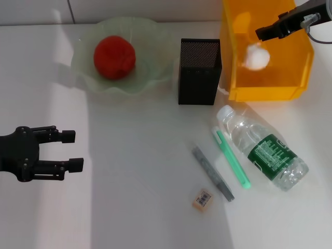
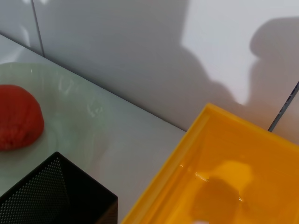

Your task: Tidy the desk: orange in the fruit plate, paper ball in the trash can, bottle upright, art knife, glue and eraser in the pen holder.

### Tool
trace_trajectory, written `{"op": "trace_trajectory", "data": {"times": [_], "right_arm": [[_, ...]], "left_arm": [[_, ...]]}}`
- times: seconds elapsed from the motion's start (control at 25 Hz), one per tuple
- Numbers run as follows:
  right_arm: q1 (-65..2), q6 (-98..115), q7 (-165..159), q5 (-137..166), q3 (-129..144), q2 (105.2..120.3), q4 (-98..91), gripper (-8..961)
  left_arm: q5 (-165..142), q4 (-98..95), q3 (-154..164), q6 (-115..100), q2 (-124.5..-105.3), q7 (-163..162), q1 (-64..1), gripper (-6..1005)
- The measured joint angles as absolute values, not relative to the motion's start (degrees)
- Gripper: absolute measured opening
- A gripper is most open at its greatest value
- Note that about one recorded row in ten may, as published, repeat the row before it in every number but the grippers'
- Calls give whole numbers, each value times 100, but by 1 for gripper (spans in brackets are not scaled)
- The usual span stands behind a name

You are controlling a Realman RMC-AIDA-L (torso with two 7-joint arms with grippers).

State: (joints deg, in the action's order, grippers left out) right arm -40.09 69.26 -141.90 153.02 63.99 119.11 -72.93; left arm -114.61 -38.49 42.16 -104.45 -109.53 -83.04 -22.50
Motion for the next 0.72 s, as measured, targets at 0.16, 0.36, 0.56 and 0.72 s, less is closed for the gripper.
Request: {"op": "trace_trajectory", "data": {"times": [0.16,0.36,0.56,0.72], "right_arm": [[-4007,6947,-14213,15291,6398,11910,-7330,645],[-3961,7427,-14385,15259,6423,11921,-7916,683],[-3813,8505,-14780,15320,6605,11945,-9131,717],[-3717,9430,-15201,15313,6820,11952,-9885,743]], "left_arm": [[-11461,-3850,4217,-10441,-10953,-8310,-2250,845],[-11462,-3849,4211,-10440,-10948,-8315,-2250,845],[-11462,-3850,4210,-10434,-10936,-8315,-2250,845],[-11461,-3849,4204,-10423,-10947,-8293,-2256,845]]}}
